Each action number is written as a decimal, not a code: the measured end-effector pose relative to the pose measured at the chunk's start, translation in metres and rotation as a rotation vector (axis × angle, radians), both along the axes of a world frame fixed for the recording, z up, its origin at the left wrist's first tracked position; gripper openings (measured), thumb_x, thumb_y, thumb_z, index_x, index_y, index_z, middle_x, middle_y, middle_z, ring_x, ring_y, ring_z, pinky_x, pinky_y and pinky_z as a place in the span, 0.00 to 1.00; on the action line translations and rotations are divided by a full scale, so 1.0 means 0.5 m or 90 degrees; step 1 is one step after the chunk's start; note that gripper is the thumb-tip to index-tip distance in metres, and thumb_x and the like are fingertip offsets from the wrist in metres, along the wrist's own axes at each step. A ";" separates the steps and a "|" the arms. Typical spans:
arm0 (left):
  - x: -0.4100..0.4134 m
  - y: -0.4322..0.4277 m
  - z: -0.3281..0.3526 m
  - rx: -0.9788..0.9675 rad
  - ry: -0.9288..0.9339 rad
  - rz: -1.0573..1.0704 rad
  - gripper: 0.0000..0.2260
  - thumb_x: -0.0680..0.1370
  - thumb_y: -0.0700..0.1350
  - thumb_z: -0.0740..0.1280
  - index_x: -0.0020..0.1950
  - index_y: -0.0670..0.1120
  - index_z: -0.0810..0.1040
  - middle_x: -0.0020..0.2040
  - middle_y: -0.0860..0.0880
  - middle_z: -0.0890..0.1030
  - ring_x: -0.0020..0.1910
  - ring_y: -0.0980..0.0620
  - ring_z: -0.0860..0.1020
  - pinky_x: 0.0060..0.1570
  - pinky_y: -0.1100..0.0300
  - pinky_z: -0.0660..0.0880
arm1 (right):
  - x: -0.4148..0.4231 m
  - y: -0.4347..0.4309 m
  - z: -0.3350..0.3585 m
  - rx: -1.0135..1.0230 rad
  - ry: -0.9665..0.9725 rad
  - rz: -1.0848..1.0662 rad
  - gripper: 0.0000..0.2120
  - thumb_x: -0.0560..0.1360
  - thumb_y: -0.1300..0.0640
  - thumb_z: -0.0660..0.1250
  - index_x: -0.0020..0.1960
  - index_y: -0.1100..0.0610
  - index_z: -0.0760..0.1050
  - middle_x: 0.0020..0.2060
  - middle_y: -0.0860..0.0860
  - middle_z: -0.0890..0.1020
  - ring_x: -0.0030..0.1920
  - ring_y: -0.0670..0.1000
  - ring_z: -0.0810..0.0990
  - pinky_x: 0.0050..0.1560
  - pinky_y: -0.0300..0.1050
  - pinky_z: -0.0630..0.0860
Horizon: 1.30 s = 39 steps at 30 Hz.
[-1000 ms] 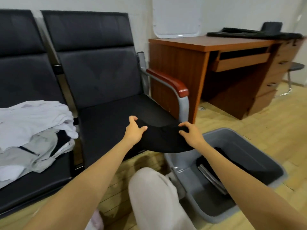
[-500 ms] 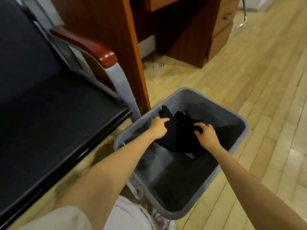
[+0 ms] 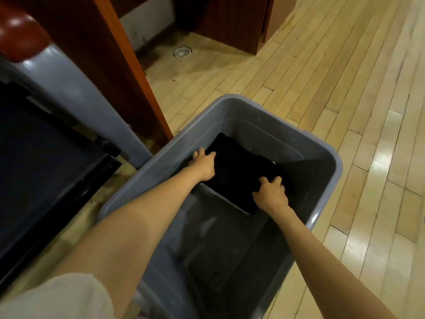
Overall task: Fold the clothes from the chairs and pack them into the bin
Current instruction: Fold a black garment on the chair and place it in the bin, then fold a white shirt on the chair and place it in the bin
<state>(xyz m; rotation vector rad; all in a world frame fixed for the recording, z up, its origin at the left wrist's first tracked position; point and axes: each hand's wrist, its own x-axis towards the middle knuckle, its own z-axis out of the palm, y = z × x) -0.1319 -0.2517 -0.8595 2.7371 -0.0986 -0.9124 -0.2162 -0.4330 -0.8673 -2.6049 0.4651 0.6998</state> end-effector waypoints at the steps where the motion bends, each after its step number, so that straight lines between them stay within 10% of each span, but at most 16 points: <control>1: -0.011 -0.002 -0.015 0.016 -0.002 -0.018 0.33 0.77 0.33 0.59 0.79 0.50 0.52 0.78 0.44 0.45 0.76 0.40 0.49 0.72 0.45 0.59 | 0.004 0.004 0.000 -0.040 -0.005 0.031 0.23 0.80 0.54 0.61 0.72 0.56 0.61 0.70 0.60 0.57 0.67 0.63 0.63 0.59 0.53 0.70; 12: -0.070 0.030 0.010 0.070 0.054 -0.102 0.27 0.80 0.37 0.57 0.78 0.46 0.55 0.78 0.43 0.54 0.75 0.41 0.56 0.73 0.46 0.59 | 0.028 0.041 -0.011 -0.139 0.048 0.204 0.26 0.79 0.57 0.61 0.75 0.56 0.57 0.74 0.58 0.57 0.73 0.62 0.58 0.70 0.59 0.61; 23: -0.284 0.215 0.312 0.107 -0.136 -0.024 0.15 0.81 0.44 0.58 0.66 0.46 0.73 0.62 0.43 0.75 0.58 0.43 0.75 0.48 0.53 0.72 | -0.063 0.258 0.316 -0.059 -0.302 0.490 0.22 0.79 0.55 0.59 0.72 0.57 0.65 0.67 0.56 0.70 0.70 0.59 0.64 0.68 0.54 0.62; 31: -0.610 0.534 0.532 0.295 -0.337 0.214 0.15 0.81 0.48 0.59 0.67 0.48 0.72 0.62 0.46 0.75 0.60 0.45 0.74 0.53 0.50 0.71 | -0.217 0.576 0.546 0.149 -0.552 0.781 0.19 0.79 0.54 0.63 0.69 0.55 0.70 0.65 0.52 0.73 0.68 0.54 0.67 0.67 0.49 0.63; 39: -0.907 0.820 0.542 0.330 -0.417 0.610 0.14 0.79 0.48 0.61 0.63 0.46 0.76 0.63 0.44 0.74 0.62 0.42 0.71 0.58 0.49 0.69 | -0.403 0.917 0.583 0.206 -0.546 1.004 0.19 0.80 0.54 0.61 0.70 0.55 0.68 0.67 0.51 0.71 0.71 0.53 0.64 0.70 0.49 0.62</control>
